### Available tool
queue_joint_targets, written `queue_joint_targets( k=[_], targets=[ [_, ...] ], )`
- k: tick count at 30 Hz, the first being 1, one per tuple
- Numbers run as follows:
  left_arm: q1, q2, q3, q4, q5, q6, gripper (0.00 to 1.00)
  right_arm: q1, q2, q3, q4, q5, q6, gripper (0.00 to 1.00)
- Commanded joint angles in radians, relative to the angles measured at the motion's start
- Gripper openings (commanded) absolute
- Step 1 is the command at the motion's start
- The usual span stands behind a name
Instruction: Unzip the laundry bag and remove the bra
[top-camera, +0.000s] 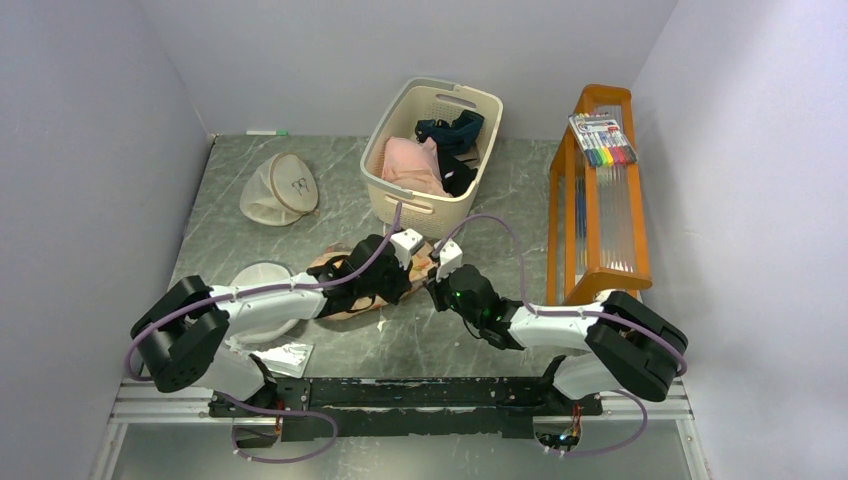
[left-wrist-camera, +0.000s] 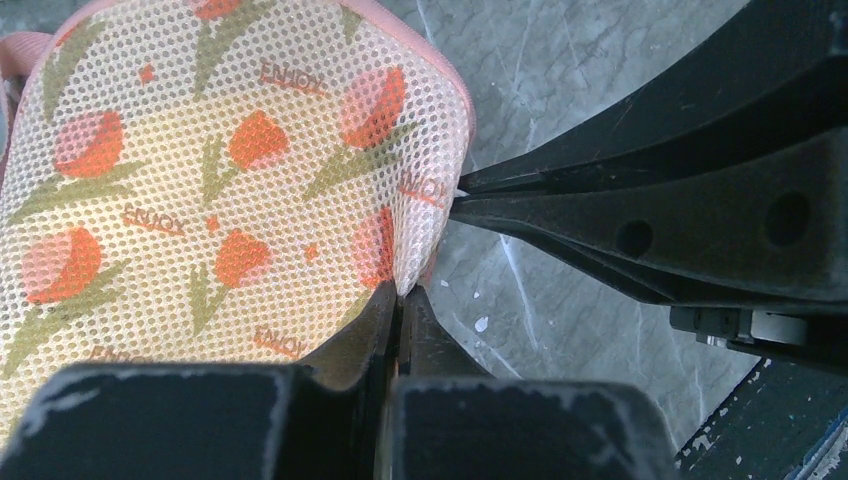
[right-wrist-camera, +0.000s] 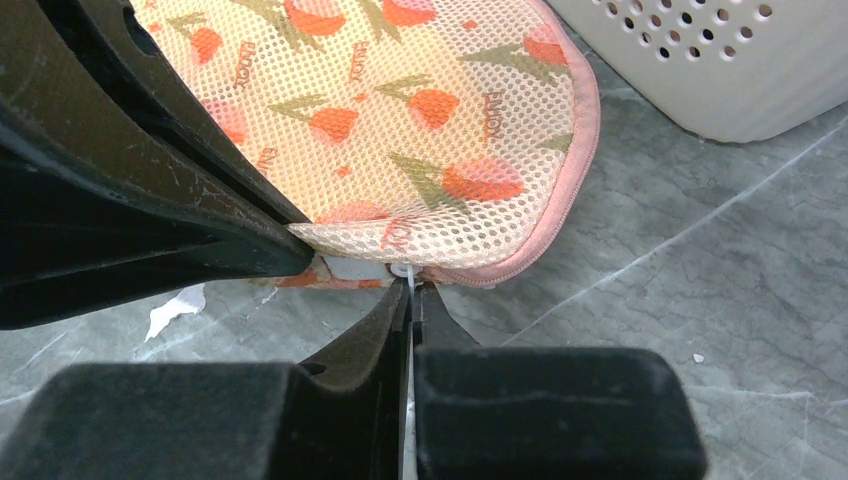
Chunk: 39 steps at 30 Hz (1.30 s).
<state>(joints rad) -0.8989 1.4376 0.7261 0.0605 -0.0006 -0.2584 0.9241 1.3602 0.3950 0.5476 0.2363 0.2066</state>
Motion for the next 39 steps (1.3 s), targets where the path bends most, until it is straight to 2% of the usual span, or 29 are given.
queue_joint_targets(
  k=[1,8,12,15,19,21,24,27,30,34,39],
  targets=[
    [0.001,-0.039,-0.017,-0.052,-0.028,0.008,0.07,-0.018,-0.016,-0.01,-0.028,0.062,0.015,0.0],
    [0.0,-0.086,-0.039,-0.059,-0.031,0.037,0.07,-0.064,-0.005,0.002,-0.091,0.167,0.079,0.0],
    [-0.001,-0.058,-0.037,-0.064,0.022,0.03,0.07,-0.162,0.004,-0.003,-0.081,0.057,0.109,0.0],
    [-0.006,-0.03,-0.05,-0.033,0.072,0.018,0.07,-0.171,-0.003,-0.005,-0.051,0.033,0.084,0.0],
    [-0.006,0.023,-0.038,-0.07,-0.006,-0.018,0.07,-0.172,-0.012,-0.022,-0.013,-0.083,0.051,0.0],
    [-0.006,0.035,-0.029,-0.1,-0.067,-0.038,0.16,-0.168,-0.023,-0.039,0.023,-0.166,0.033,0.0],
    [-0.006,-0.022,-0.038,-0.084,-0.047,-0.036,0.44,-0.158,-0.038,-0.057,0.057,-0.248,0.016,0.0],
    [-0.009,-0.103,-0.058,-0.037,0.017,-0.034,0.57,-0.149,-0.056,-0.077,0.101,-0.32,-0.004,0.0],
    [-0.021,-0.118,-0.03,-0.038,0.036,-0.043,0.72,-0.141,-0.055,-0.088,0.143,-0.37,-0.007,0.0],
    [-0.056,-0.064,0.02,-0.044,-0.005,-0.031,0.72,-0.124,-0.042,-0.082,0.157,-0.398,-0.016,0.0],
    [-0.066,0.01,0.048,-0.048,-0.056,-0.022,0.62,-0.119,-0.046,-0.081,0.155,-0.392,-0.019,0.0]
  ],
)
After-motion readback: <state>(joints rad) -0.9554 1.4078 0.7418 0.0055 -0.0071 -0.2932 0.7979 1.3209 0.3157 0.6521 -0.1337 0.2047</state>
